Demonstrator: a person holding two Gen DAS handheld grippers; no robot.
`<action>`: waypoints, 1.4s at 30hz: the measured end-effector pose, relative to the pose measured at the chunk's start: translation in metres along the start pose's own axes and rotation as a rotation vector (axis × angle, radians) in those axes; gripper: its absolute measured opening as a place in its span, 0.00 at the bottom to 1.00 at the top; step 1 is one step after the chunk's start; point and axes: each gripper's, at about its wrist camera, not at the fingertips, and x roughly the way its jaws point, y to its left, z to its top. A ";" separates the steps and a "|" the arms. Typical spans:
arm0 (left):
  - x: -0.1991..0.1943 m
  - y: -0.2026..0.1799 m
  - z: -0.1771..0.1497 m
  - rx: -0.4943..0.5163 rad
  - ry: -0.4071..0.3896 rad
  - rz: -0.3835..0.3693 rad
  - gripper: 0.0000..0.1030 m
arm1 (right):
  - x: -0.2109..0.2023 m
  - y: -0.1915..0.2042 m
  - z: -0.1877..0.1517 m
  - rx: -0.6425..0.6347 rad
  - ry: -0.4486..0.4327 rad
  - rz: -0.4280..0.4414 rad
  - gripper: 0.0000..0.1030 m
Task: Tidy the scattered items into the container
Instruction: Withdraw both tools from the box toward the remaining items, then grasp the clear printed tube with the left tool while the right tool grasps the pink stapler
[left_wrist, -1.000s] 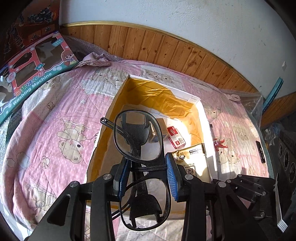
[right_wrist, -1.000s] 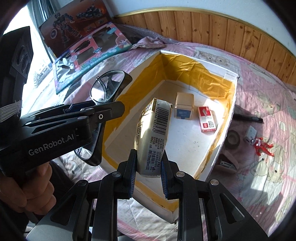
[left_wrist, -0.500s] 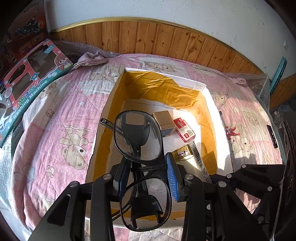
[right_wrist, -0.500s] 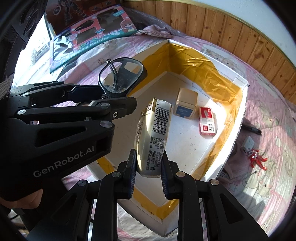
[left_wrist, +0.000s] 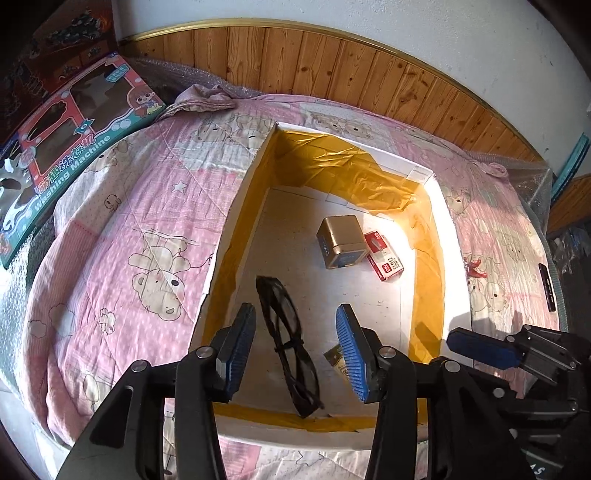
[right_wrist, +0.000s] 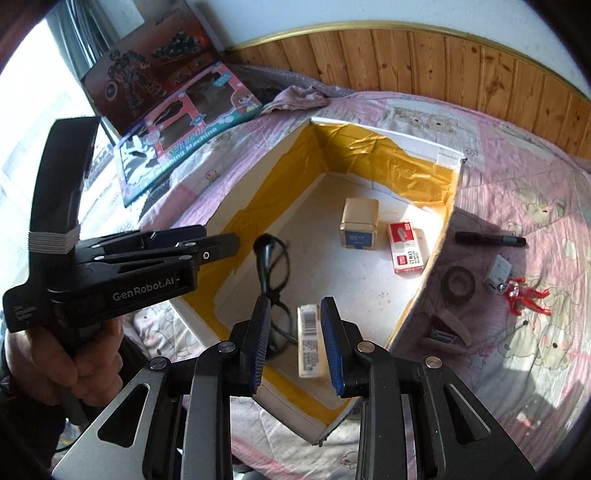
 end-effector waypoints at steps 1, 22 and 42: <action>-0.005 0.000 0.000 -0.007 -0.009 -0.007 0.46 | -0.011 -0.005 -0.001 0.014 -0.028 0.007 0.29; -0.041 -0.155 -0.066 0.203 0.009 -0.256 0.46 | -0.038 -0.136 -0.084 0.232 -0.002 -0.081 0.31; -0.022 -0.191 -0.093 0.170 0.090 -0.282 0.46 | 0.067 -0.152 -0.064 -0.148 0.143 0.054 0.30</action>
